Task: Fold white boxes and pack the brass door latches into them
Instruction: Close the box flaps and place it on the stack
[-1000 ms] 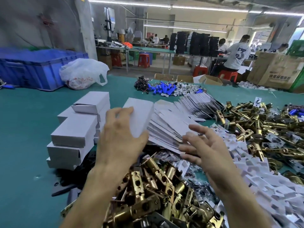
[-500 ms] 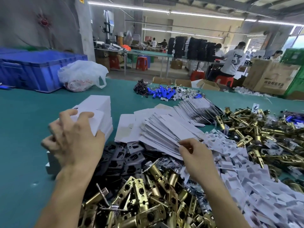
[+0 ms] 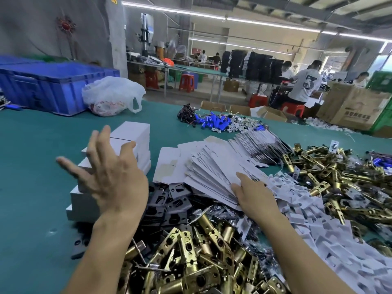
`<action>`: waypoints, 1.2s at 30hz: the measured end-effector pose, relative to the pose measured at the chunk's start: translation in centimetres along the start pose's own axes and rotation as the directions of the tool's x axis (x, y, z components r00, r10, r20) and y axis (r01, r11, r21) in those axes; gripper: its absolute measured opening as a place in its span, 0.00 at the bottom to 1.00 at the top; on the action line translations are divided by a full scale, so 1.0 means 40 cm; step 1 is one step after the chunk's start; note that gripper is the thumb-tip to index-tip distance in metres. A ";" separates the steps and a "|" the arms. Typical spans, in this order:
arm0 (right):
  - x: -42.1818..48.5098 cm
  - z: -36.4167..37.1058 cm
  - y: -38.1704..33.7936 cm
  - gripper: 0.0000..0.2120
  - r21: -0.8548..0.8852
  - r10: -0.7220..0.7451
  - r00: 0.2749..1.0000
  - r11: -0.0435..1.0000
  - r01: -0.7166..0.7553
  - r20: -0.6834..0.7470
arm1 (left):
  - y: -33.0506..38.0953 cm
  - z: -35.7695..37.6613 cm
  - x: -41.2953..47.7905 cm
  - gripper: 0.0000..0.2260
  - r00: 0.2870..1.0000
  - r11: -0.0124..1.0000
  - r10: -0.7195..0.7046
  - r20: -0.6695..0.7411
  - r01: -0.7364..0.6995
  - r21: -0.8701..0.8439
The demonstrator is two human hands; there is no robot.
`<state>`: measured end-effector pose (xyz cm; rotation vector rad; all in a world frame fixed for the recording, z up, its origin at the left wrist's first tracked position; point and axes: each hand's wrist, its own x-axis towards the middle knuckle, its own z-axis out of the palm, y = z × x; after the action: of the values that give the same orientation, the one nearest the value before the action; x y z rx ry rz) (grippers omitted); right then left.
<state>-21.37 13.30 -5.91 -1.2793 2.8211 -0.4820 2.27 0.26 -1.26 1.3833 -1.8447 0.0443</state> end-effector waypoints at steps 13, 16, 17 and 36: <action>-0.047 -0.031 -0.016 0.06 -0.051 -0.141 0.973 0.990 0.134 -0.181 | 0.061 0.022 -0.053 0.26 0.891 0.983 0.181 0.416 -0.173 -0.059; -0.072 -0.027 -0.022 0.04 -0.047 -0.153 0.960 0.988 0.146 -0.236 | 0.027 0.030 -0.035 0.24 0.826 0.964 0.017 0.563 -0.163 0.211; -0.076 -0.025 -0.024 0.05 -0.052 -0.153 0.957 0.988 0.145 -0.247 | 0.019 0.033 -0.030 0.22 0.816 0.968 -0.011 0.578 -0.136 0.210; -0.292 -0.090 -0.127 0.07 0.509 -0.030 0.789 0.749 0.424 -0.614 | 0.143 -0.032 -0.105 0.59 0.671 0.770 0.239 0.702 0.309 -0.558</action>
<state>-10.34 19.75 -2.44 -1.4976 2.4233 -1.9361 -1.36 6.47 -0.58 0.9614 -2.1401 -1.2710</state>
